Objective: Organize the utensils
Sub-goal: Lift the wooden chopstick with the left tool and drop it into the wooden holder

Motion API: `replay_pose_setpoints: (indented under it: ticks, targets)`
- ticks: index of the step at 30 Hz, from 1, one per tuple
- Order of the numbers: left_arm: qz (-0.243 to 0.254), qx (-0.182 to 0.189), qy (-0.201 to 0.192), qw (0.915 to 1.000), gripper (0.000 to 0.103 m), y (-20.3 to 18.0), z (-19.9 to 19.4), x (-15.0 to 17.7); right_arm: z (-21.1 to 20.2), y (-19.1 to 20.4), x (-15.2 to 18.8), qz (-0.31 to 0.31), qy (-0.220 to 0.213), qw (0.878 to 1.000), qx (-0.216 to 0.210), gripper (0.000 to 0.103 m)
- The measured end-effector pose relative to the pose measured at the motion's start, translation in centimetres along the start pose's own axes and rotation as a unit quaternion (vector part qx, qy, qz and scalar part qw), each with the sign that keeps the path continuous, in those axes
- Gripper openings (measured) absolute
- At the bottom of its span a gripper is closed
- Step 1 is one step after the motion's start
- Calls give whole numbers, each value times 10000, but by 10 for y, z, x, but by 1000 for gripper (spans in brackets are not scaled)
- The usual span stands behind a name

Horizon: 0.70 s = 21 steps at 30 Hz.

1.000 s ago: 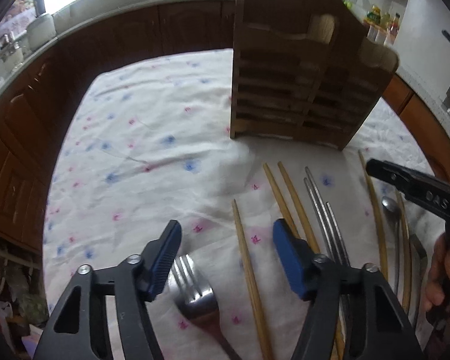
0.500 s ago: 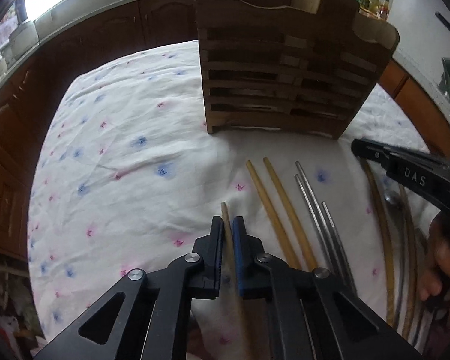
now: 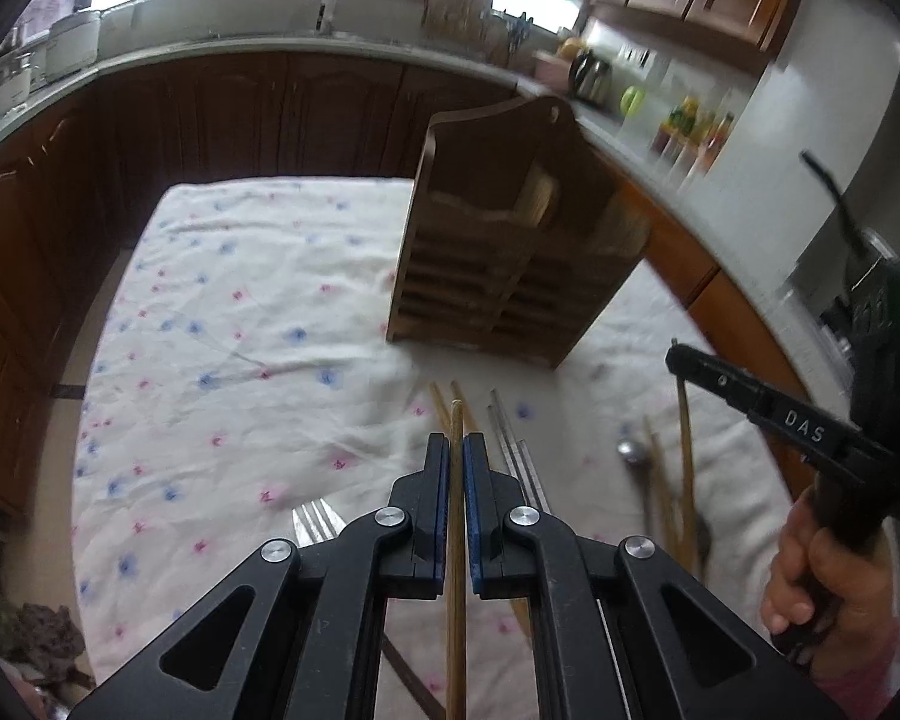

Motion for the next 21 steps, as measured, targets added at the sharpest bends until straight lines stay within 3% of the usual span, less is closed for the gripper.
replay_pose_setpoints:
  ticks: [2,11,21]
  targets:
    - [-82,221,-74,9997,3,3,-26,3,-12,4,1,-33,-110,9999,-14,4]
    - [-17,433,-474,9979,3,-3,-88,28,-59,21,6,-196,-562,9981,-151,4]
    - [122,354,-1279,9911,3,-7,-139,38,-100,34,10,-336,-1051,9937,-181,4]
Point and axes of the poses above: each gripper's, at about its wrist camera, not at the fingertips, and z roughly the way its jaws point, y to its left, x to its underside, the point moved 5 cm from there along z, roughly the way its jaws point, and after that the axes turned 15 degrees about y, right-handed, at the moved point
